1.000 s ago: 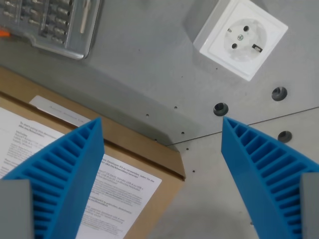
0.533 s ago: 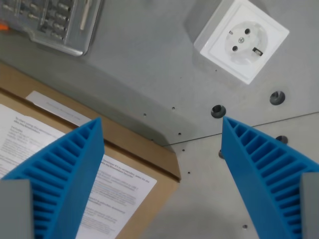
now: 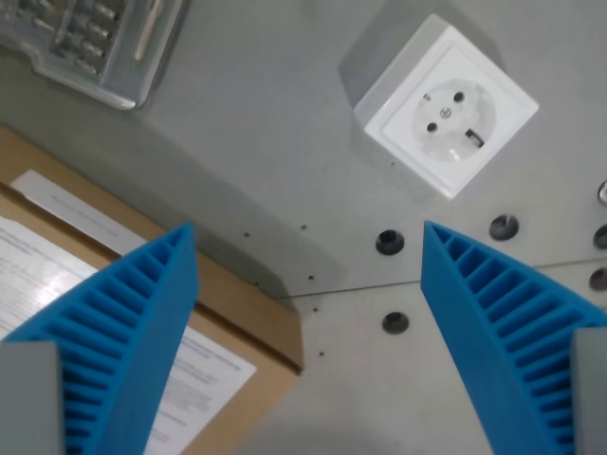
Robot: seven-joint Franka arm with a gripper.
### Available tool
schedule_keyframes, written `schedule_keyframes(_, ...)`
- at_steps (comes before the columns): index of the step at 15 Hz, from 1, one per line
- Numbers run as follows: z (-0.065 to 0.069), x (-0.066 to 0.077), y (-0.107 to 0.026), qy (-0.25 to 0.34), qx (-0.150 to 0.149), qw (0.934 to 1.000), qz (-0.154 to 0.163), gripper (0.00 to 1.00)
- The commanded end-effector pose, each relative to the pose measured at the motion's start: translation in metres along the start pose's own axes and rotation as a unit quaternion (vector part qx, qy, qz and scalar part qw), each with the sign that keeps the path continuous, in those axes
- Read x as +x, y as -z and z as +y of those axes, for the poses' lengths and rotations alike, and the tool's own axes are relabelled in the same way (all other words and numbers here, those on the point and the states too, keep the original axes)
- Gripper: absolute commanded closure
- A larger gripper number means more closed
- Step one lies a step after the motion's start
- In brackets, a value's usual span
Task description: Move above the white socket
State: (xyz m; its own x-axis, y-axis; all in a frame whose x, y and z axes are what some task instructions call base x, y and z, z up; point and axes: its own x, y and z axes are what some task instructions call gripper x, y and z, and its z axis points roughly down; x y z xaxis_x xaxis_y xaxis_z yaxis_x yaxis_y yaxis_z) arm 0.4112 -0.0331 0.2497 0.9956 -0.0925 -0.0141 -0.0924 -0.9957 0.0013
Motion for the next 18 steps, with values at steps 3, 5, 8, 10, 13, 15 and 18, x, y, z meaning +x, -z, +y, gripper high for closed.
schedule_keyframes(3,0.014,0.003,-0.011,0.15,0.007,0.9881,0.034,0.0)
schedule_keyframes(5,0.018,0.003,-0.014,0.181,0.008,0.9827,0.037,0.0)
schedule_keyframes(8,0.024,0.004,-0.021,0.22,0.01,0.9745,0.044,0.0)
schedule_keyframes(10,0.028,0.005,-0.026,0.245,0.011,0.9683,0.048,0.0)
schedule_keyframes(13,0.035,0.007,-0.034,0.283,0.012,0.9576,0.054,0.0)
schedule_keyframes(15,0.04,0.008,-0.039,0.304,0.013,0.9508,0.058,0.0)
schedule_keyframes(18,0.047,0.009,-0.046,0.331,0.013,0.9415,0.063,0.0)
